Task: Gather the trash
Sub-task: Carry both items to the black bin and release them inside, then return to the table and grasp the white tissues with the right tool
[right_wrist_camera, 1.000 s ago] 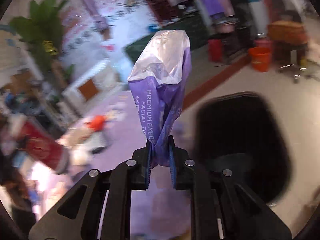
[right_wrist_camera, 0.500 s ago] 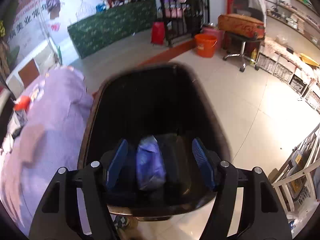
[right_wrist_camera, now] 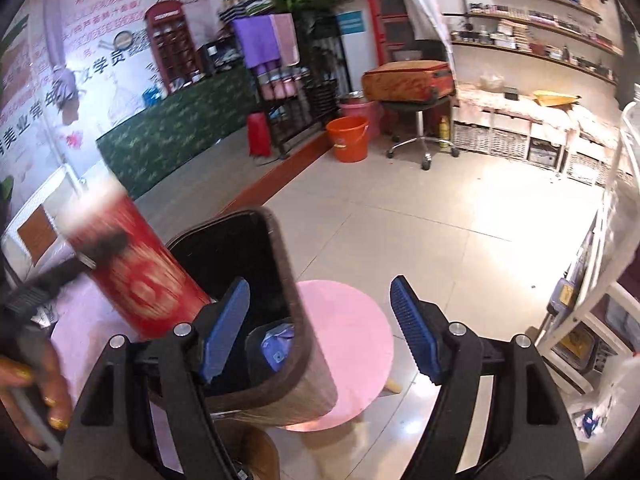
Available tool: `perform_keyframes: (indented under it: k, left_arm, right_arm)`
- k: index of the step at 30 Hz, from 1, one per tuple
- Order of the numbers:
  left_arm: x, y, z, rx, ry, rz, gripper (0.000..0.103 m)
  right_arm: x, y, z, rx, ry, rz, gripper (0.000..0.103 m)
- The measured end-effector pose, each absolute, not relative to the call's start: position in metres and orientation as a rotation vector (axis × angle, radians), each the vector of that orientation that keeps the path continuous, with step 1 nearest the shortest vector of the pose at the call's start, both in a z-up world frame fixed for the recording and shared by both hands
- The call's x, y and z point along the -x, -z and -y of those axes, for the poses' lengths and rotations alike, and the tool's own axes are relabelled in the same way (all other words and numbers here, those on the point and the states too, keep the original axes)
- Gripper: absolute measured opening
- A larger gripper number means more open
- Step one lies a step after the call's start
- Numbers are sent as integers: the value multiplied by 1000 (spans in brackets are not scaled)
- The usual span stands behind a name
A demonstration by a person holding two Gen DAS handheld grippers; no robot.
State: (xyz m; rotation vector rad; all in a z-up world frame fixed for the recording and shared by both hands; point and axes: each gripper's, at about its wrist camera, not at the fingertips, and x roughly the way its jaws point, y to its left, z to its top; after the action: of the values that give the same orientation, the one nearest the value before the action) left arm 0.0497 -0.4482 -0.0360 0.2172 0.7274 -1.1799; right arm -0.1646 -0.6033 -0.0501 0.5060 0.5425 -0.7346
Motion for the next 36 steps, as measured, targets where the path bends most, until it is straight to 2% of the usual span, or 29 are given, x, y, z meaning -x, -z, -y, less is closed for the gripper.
perform_keyframes:
  k: [7, 10, 11, 17, 24, 30, 36]
  left_arm:
    - [-46, 78, 476, -373, 1122, -876, 73]
    - [-50, 77, 472, -388, 1122, -918, 95]
    - [-51, 76, 466, -375, 1128, -915, 96]
    - [-55, 68, 435, -320, 1137, -902, 97]
    - [-41, 47, 370, -268, 1059, -777, 98]
    - [-44, 37, 295, -227, 907, -725, 98]
    - [-57, 35, 223, -140, 748, -754, 98]
  right_arm:
    - [176, 43, 612, -546, 753, -486, 75]
    - [175, 39, 612, -544, 760, -463, 77]
    - [174, 37, 612, -540, 760, -458, 77]
    - [175, 25, 606, -536, 743, -398, 81]
    - [151, 21, 587, -534, 647, -390, 89]
    - [115, 29, 560, -528, 535, -441, 92]
    - [64, 38, 508, -479, 351, -523, 92]
